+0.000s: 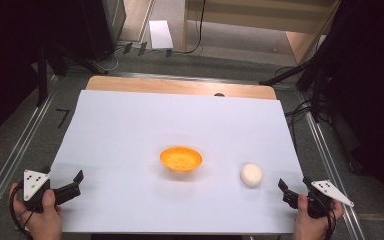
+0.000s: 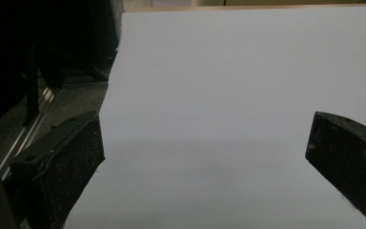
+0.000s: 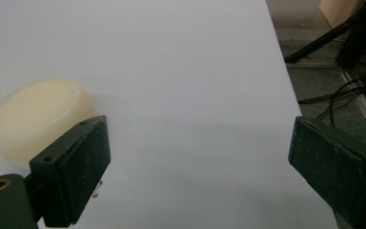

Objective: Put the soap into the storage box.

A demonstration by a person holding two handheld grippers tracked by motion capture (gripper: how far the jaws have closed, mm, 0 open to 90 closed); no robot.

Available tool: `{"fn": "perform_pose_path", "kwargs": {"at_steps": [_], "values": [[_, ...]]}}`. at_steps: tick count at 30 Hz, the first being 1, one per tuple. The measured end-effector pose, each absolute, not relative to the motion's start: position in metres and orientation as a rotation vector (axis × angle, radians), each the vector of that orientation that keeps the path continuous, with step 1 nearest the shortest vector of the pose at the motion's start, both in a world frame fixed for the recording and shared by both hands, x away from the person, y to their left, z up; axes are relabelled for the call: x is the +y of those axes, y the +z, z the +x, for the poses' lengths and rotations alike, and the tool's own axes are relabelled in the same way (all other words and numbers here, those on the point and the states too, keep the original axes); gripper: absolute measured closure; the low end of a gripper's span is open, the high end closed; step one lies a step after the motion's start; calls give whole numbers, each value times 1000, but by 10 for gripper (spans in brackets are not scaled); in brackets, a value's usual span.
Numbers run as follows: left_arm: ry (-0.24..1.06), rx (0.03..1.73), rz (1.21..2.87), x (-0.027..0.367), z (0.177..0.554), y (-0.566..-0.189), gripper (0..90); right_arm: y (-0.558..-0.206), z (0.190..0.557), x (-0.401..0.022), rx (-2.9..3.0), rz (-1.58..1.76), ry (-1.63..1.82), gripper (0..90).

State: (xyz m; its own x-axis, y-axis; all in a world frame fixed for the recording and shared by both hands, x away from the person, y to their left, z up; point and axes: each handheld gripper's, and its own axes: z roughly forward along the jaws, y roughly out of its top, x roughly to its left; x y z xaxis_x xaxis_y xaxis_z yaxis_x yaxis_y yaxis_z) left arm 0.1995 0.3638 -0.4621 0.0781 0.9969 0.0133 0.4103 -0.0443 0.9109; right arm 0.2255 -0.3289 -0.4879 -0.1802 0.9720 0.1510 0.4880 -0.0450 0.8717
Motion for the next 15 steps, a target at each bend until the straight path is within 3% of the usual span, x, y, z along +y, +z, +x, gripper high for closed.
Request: {"fn": "perform_pose_path", "kwargs": {"at_steps": [2,15], "values": [[952,1448,1583,363,200,-462,0,-488,228,-330,1737,1562,1179,9],[1008,1454,1595,358,200,-463,0,-469,240,-321,2006,1486,1051,0]]}}
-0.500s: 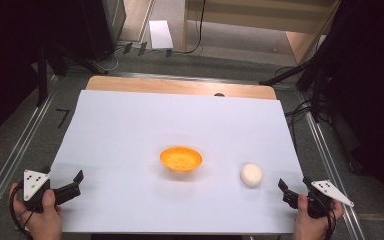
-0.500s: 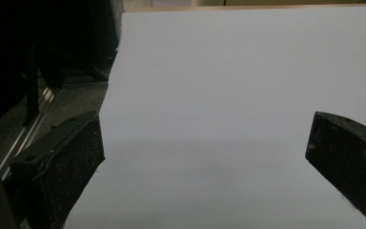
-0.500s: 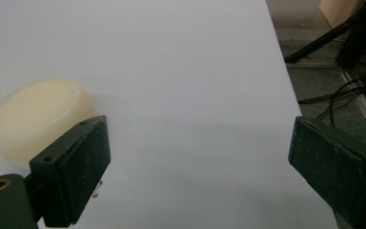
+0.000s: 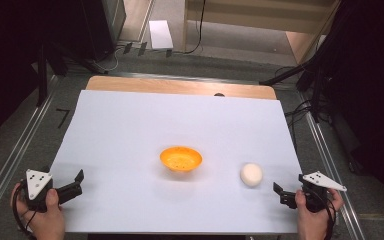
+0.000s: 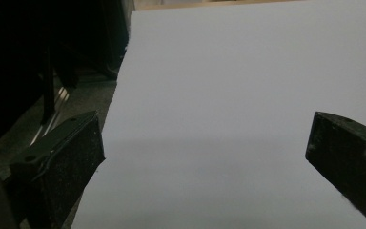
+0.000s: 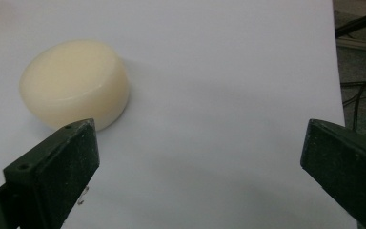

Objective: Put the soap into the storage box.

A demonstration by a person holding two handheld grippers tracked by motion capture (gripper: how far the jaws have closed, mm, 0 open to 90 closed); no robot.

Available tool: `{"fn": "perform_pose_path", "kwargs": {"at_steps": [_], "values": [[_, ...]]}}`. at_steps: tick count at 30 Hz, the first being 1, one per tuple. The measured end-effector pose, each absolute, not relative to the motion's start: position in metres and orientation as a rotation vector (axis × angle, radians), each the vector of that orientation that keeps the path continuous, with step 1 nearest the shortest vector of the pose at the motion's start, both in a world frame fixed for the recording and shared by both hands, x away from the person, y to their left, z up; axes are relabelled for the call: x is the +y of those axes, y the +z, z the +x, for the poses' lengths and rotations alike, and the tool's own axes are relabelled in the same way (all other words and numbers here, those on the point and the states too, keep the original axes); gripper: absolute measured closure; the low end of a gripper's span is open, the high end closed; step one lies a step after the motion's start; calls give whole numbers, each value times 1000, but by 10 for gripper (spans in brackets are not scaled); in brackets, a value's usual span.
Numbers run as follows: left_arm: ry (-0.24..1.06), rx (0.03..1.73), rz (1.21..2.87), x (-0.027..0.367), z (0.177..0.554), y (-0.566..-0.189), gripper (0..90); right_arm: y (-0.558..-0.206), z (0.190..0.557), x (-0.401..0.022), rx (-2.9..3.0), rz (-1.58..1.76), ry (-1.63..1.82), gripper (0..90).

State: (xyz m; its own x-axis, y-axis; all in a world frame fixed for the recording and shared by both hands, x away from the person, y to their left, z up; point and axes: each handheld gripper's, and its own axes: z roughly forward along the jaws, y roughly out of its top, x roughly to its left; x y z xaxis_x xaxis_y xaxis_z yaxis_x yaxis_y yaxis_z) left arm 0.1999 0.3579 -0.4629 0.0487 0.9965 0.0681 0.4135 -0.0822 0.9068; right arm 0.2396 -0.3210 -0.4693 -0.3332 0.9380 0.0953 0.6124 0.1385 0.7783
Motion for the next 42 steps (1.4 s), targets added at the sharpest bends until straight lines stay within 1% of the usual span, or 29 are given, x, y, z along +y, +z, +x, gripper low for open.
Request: {"fn": "perform_pose_path", "kwargs": {"at_steps": [6,11,15,23,32,40,42], "values": [[1005,1431,1618,357,200,-463,0,-455,250,-308,2160,1457,962,0],[1004,1428,1646,355,201,-463,0,-452,255,-302,2218,1442,894,0],[1027,1422,1658,353,201,-463,0,-451,259,-299,2272,1441,864,0],[1019,1431,1664,353,203,-463,0,-446,263,-293,2363,1401,795,0],[1017,1422,1672,353,202,-463,0,-440,270,-276,2466,1332,734,0],[1017,1418,1676,352,203,-464,0,-439,277,-262,2523,1298,719,29],[1016,1416,1680,352,203,-464,0,-439,279,-259,2532,1281,719,49]]}}
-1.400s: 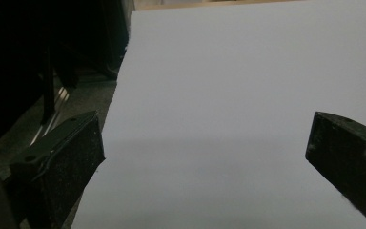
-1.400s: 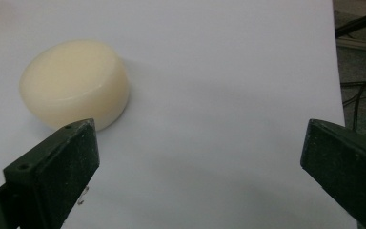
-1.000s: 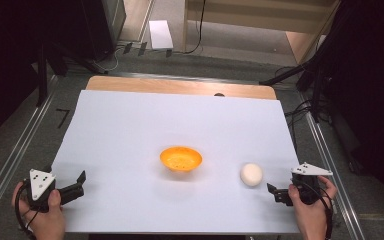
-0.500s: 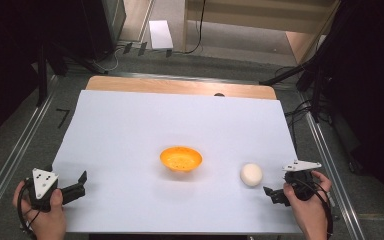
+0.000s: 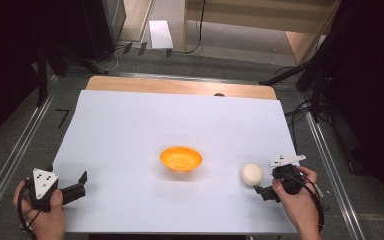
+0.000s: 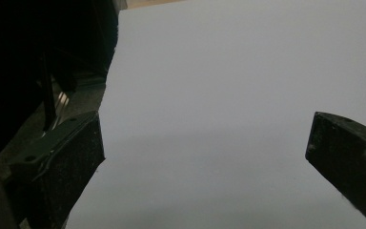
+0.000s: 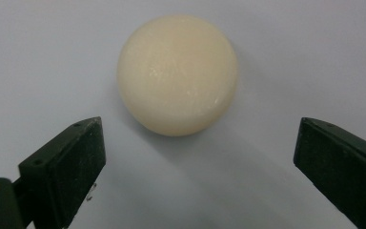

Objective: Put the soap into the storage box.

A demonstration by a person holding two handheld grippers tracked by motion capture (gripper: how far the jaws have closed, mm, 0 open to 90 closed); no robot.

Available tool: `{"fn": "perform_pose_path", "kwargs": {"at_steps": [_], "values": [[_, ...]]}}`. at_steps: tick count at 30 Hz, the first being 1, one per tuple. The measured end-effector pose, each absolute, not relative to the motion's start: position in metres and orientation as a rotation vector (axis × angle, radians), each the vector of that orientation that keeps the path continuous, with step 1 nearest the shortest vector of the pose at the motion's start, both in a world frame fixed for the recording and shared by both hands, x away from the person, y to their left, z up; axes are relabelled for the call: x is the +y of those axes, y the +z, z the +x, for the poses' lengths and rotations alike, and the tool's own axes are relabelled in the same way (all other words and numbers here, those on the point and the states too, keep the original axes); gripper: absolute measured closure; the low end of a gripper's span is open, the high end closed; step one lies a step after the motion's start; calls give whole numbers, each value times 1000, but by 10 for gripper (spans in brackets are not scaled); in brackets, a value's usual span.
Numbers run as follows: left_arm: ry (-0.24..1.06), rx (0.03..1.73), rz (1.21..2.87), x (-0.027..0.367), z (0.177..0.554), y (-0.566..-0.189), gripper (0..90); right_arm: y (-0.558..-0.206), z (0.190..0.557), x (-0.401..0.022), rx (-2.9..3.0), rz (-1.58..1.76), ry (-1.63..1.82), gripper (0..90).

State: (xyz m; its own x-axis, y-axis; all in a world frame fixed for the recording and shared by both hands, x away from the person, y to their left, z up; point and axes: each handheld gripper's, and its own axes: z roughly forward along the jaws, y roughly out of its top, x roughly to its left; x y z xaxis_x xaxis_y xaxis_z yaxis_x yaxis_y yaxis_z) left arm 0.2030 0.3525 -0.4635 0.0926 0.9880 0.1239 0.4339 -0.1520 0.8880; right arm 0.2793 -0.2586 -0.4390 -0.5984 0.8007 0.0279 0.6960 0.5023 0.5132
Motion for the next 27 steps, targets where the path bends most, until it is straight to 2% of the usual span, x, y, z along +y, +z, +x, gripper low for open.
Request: {"fn": "perform_pose_path", "kwargs": {"at_steps": [9,22,26,27], "values": [[1013,1406,1699,351,203,-464,0,-439,289,-242,2578,1262,702,118],[1007,1399,1705,351,203,-464,0,-443,302,-225,2602,1288,648,144],[1005,1398,1711,351,204,-464,0,-447,307,-224,2590,1331,623,236],[1005,1398,1711,351,204,-464,0,-447,307,-224,2590,1331,623,236]]}}
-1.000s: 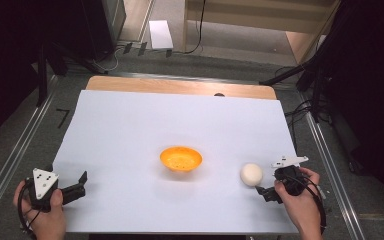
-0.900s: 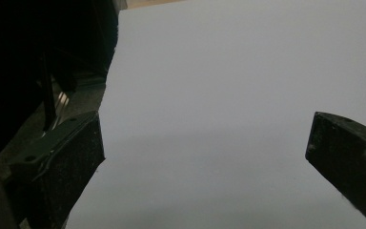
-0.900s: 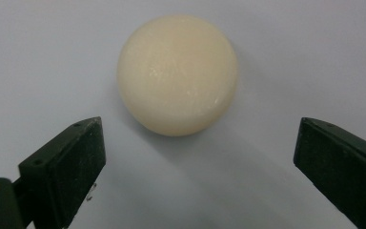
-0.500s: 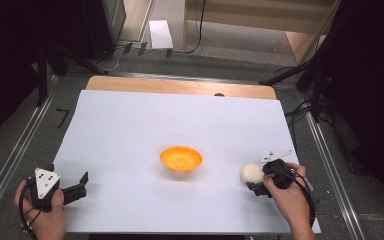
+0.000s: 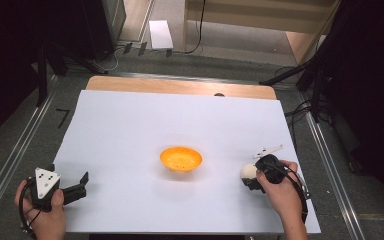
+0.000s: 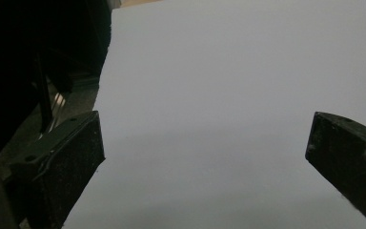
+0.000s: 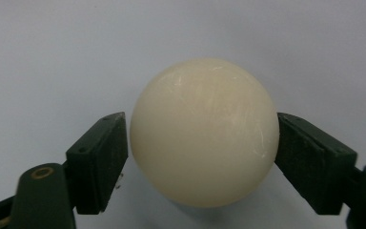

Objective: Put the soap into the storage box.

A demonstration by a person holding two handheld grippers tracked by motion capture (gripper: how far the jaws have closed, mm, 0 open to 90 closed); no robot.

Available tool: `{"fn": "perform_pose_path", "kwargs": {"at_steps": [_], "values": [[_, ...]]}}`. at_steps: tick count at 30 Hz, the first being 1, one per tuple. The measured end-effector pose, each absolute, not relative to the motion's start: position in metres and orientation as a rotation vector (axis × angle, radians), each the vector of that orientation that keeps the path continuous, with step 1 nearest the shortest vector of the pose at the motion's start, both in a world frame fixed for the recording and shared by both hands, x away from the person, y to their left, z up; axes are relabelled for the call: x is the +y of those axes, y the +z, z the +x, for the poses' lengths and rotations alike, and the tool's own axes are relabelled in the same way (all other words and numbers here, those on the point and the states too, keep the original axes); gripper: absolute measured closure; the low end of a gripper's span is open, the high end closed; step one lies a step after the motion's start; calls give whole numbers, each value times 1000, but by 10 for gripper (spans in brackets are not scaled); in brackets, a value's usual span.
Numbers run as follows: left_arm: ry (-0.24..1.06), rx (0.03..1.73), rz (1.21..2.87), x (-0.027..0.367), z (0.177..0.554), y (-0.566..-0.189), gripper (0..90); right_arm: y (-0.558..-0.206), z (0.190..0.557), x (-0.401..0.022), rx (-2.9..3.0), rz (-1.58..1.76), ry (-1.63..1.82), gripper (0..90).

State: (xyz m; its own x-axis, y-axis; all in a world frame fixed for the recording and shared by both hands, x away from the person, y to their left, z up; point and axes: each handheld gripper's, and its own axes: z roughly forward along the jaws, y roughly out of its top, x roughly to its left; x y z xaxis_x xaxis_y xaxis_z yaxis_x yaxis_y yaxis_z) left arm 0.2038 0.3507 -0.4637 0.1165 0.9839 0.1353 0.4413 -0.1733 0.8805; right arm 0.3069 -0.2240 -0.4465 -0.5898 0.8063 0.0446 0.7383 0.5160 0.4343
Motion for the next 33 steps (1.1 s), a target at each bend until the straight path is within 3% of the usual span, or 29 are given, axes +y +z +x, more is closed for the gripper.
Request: {"fn": "perform_pose_path", "kwargs": {"at_steps": [20,33], "values": [[990,1396,1703,352,203,-464,0,-448,312,-226,2610,1365,672,253],[988,1394,1702,352,203,-463,0,-426,313,-215,2617,1288,715,253]]}}
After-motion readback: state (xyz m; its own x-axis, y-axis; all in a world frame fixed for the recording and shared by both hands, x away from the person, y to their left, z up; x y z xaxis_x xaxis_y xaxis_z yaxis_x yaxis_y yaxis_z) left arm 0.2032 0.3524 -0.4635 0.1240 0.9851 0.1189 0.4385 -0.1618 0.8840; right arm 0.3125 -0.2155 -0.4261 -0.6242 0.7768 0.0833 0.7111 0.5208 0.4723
